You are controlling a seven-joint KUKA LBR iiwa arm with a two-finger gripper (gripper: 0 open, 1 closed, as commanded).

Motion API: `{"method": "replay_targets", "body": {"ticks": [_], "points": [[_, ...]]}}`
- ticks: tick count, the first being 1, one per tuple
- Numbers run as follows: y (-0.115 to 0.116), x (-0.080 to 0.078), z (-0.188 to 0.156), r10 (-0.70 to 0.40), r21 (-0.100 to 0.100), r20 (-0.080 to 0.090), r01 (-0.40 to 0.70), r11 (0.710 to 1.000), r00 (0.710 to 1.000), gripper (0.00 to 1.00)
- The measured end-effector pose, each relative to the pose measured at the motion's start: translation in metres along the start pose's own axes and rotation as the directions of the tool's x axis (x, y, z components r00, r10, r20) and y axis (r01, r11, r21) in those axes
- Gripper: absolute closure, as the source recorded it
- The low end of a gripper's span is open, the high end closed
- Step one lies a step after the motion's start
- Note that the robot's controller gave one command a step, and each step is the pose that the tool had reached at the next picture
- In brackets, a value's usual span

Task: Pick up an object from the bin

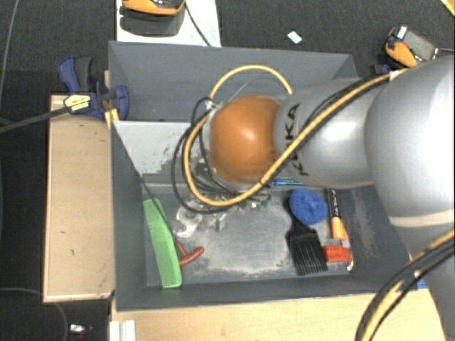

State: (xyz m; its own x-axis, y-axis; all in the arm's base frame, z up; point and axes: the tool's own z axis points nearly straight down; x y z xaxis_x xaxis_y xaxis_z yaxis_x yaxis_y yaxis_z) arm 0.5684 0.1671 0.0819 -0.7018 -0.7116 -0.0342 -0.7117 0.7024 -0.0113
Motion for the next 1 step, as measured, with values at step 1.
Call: {"method": "replay_targets", "body": {"ticks": [1], "points": [[0.0013,0.0025,-0.0281,0.003,-0.006,-0.012,-0.003,1.000,1.000,1.00]]}}
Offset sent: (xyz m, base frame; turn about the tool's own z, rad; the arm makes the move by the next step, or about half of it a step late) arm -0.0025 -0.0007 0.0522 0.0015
